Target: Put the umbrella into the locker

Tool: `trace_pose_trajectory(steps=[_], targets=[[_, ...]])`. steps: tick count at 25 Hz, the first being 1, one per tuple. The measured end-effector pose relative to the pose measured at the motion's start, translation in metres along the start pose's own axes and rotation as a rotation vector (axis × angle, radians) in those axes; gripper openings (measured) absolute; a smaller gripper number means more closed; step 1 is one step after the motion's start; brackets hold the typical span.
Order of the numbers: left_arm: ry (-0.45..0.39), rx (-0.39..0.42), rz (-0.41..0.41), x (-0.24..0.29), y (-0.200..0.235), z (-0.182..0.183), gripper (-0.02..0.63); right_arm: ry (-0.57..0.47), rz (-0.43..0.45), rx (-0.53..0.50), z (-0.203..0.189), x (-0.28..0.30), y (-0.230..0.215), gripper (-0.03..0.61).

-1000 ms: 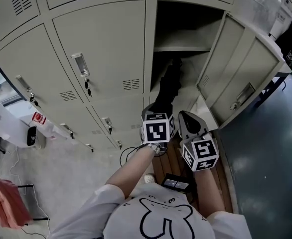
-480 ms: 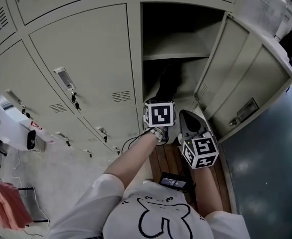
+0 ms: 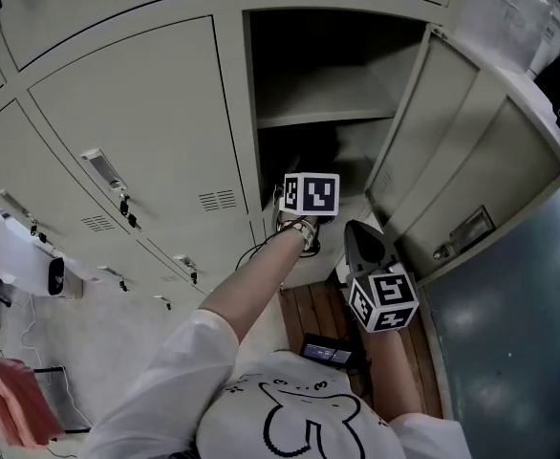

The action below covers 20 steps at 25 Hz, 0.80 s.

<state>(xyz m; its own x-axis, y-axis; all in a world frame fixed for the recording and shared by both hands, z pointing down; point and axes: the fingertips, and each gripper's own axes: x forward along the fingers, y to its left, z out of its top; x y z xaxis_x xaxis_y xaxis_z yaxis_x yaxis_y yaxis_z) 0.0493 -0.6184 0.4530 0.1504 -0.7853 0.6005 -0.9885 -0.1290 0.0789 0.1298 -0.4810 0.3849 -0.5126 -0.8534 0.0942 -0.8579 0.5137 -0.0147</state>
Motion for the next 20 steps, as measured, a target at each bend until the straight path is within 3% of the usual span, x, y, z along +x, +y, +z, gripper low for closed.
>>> trace_pose_trajectory(steps=[5,12,20], targets=[[0.003,0.082,0.040,0.021,0.004,0.012,0.227,0.017,-0.020,0.036,-0.011,-0.004,-0.010,0.026],[0.020,0.138,0.057,0.049,0.008,0.024,0.235,0.024,-0.024,0.050,-0.013,0.002,-0.008,0.026],[0.064,0.142,0.094,0.064,0.012,0.026,0.263,0.059,-0.061,-0.057,-0.005,0.023,-0.004,0.026]])
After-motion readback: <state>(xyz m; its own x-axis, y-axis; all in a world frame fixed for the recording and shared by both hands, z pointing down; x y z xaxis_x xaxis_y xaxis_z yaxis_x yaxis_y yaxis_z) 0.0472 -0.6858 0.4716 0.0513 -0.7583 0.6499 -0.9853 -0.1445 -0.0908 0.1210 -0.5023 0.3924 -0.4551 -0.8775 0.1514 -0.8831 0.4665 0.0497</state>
